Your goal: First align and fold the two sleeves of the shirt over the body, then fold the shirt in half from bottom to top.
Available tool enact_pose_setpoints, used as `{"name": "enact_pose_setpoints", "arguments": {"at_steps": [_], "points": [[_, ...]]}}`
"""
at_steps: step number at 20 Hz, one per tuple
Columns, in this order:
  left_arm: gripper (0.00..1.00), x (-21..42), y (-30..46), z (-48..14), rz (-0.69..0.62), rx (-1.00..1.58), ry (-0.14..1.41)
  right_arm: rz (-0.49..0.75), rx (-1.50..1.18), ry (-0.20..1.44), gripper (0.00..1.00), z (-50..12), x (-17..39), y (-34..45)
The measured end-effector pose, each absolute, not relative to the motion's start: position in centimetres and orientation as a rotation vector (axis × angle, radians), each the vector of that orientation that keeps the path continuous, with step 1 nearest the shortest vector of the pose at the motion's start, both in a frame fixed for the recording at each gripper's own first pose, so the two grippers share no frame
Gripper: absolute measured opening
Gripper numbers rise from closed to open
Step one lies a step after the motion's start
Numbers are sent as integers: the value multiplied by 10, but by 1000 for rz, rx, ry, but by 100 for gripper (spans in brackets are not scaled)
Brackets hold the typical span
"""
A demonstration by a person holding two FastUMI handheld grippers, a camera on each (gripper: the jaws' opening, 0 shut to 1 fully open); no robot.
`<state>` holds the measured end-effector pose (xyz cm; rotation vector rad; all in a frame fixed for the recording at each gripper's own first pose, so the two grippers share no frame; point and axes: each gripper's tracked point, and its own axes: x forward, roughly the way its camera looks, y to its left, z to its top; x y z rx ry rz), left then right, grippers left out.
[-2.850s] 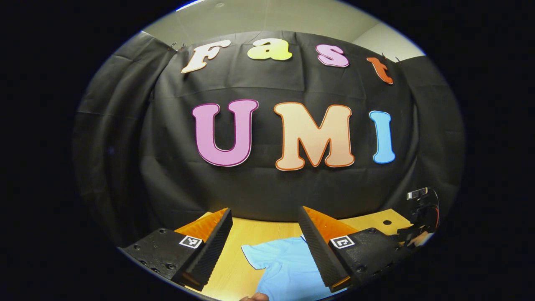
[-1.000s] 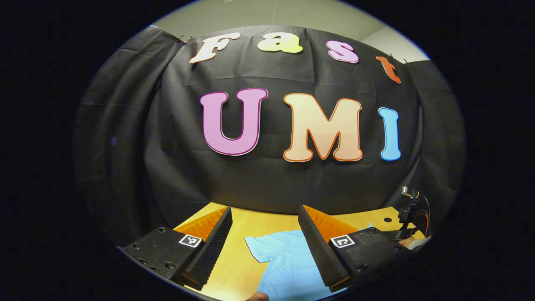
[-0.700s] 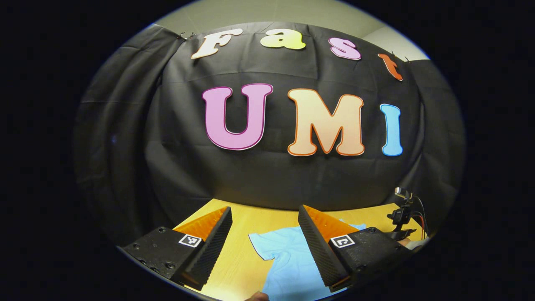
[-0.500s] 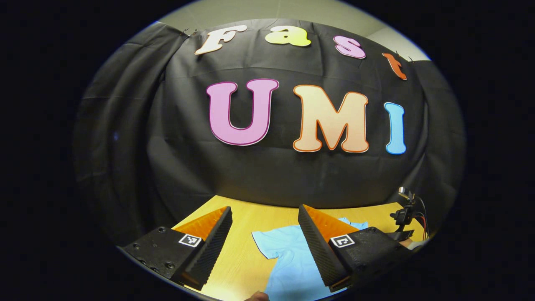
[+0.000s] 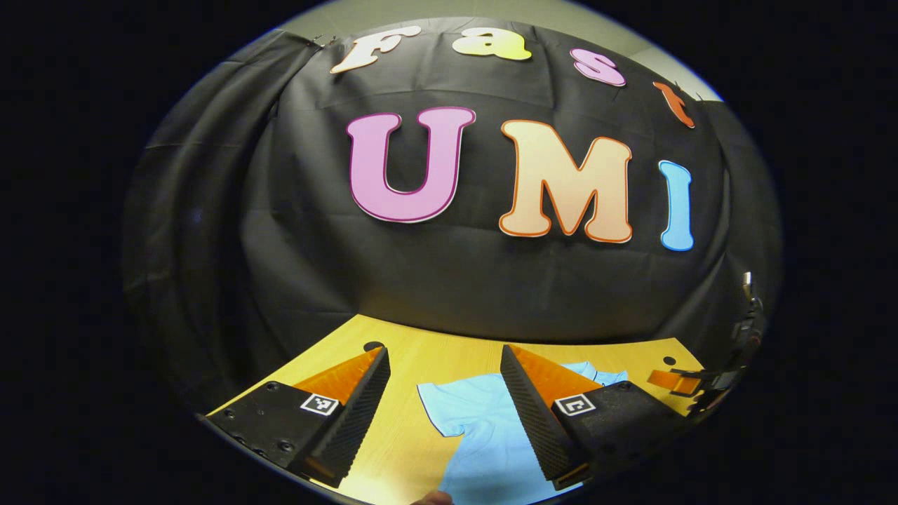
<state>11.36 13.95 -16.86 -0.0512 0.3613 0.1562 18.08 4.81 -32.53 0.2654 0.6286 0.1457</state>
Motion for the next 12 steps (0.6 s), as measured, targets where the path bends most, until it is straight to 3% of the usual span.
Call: {"name": "enact_pose_setpoints", "arguments": {"at_steps": [12], "points": [[95, 172, 142, -282, 175, -90, 523, 21, 218, 622, 97, -291, 110, -38]]}}
